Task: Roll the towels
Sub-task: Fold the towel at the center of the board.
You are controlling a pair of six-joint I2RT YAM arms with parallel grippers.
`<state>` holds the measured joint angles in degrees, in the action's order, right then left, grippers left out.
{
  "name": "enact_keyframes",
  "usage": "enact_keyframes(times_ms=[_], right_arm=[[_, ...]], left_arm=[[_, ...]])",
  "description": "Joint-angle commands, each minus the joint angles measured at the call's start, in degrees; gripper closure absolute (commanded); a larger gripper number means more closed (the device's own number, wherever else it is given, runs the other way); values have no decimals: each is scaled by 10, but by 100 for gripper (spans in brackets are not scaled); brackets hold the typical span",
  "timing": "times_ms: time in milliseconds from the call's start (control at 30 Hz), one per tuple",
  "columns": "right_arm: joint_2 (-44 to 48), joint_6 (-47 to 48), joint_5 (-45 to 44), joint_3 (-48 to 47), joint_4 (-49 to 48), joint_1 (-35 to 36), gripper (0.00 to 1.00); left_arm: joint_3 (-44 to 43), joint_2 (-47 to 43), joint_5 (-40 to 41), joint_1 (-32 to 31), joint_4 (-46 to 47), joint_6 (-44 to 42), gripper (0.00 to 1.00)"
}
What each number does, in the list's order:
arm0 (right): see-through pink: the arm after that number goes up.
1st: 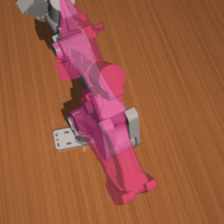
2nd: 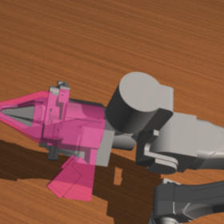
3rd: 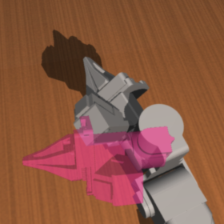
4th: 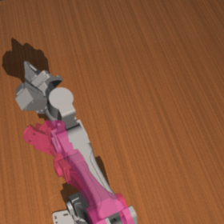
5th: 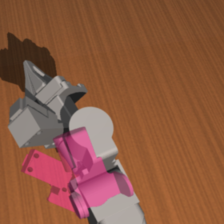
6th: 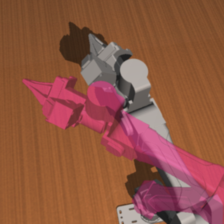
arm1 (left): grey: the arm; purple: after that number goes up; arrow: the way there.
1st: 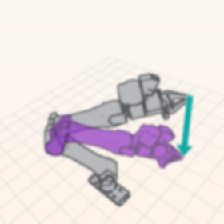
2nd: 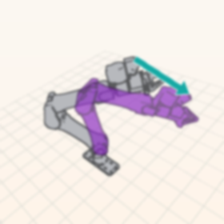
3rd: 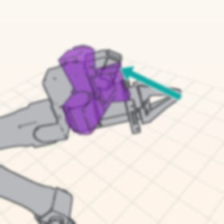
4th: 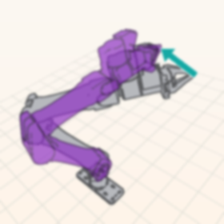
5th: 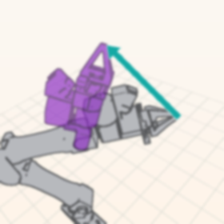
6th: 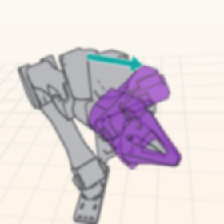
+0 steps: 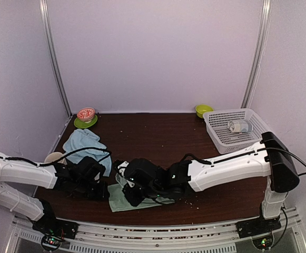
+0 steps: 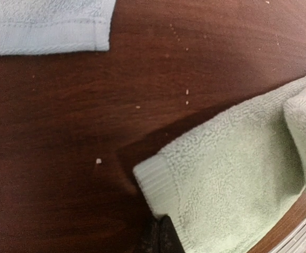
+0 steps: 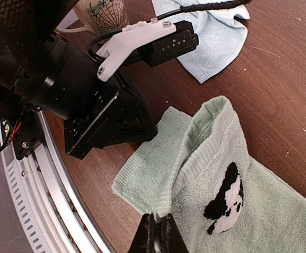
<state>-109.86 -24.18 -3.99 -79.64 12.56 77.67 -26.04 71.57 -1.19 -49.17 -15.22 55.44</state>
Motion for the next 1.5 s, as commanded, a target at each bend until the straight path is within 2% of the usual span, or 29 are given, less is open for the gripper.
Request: enact_keyframes(times_ms=[0, 267, 600, 1100, 1133, 1233, 1300, 1367, 1467], right_arm=[[-7, -2, -9, -15, -13, 4, 100], [-12, -8, 12, -25, -24, 5, 100], [-44, -13, 34, -34, -22, 5, 100], [-82, -9, 53, -80, 23, 5, 100], [-87, -7, 61, -86, 27, 5, 94], [-87, -6, 89, -97, 32, 5, 62], [-76, -7, 95, -101, 44, 2, 45], [-54, -9, 95, -99, 61, -4, 39], [6, -29, 79, -54, 69, -25, 37]], left_arm=[[6, 19, -14, 2, 38, 11, 100], [12, 42, -27, 3, 63, 15, 100], [15, 16, -12, 3, 33, 14, 100], [-2, -102, 26, 2, -102, -9, 100], [-3, -105, 26, 3, -105, -9, 100], [-6, -111, 27, 3, -112, -9, 100], [-9, -115, 28, 3, -117, -8, 100], [-15, -122, 31, 3, -130, -7, 100], [-34, -142, 44, 2, -158, -10, 100]])
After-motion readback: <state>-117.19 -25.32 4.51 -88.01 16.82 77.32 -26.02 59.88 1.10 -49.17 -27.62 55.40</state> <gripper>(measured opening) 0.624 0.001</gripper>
